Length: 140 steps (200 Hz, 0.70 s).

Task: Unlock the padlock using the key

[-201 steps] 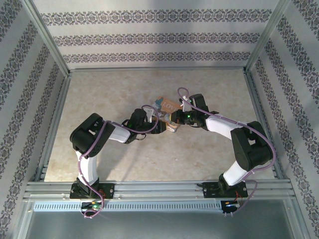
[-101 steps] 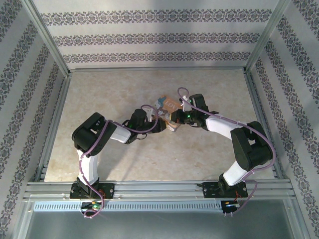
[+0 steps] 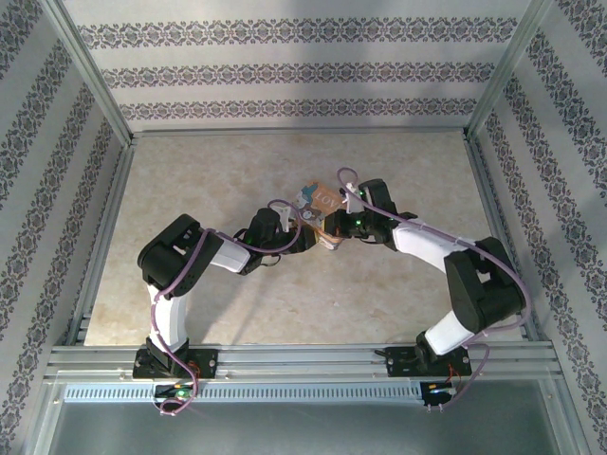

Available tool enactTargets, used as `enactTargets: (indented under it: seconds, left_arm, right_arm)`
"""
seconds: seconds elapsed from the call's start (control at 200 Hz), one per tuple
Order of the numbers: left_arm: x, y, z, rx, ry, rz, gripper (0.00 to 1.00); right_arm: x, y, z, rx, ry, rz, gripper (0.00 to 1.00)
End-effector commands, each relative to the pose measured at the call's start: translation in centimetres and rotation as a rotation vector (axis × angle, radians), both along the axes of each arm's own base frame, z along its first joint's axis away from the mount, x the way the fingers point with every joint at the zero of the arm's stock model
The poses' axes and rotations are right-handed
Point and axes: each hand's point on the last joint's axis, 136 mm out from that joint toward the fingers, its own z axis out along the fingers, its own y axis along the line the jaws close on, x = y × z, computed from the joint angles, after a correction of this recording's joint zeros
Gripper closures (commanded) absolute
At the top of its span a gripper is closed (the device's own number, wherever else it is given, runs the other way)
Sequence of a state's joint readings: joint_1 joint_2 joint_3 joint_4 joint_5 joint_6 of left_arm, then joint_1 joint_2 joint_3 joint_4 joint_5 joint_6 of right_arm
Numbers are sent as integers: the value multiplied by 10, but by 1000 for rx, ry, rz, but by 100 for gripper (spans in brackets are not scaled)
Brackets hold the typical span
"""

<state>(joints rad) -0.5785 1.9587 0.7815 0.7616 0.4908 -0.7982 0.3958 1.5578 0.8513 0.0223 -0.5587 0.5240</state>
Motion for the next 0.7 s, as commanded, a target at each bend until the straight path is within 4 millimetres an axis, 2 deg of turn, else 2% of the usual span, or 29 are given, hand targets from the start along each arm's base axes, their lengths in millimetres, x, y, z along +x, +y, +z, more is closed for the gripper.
enactTargets:
  seconds: [0.0, 0.22, 0.42, 0.585, 0.695]
  left_arm:
    - [-15, -8, 9, -1, 14, -31, 65]
    - [-23, -10, 26, -38, 48, -33, 68]
    - [-26, -15, 34, -67, 80, -39, 71]
    - [-25, -12, 21, -28, 98, -26, 70]
    - [-25, -8, 12, -1, 114, -4, 69]
  right_arm:
    - [-7, -5, 21, -12, -67, -11, 100]
    - [-39, -29, 9, -111, -141, -23, 100]
    - [-67, -39, -2, -182, -204, -23, 100]
    - [-75, -45, -9, -205, -198, -36, 100]
    - [-73, -46, -11, -217, -179, -44, 100]
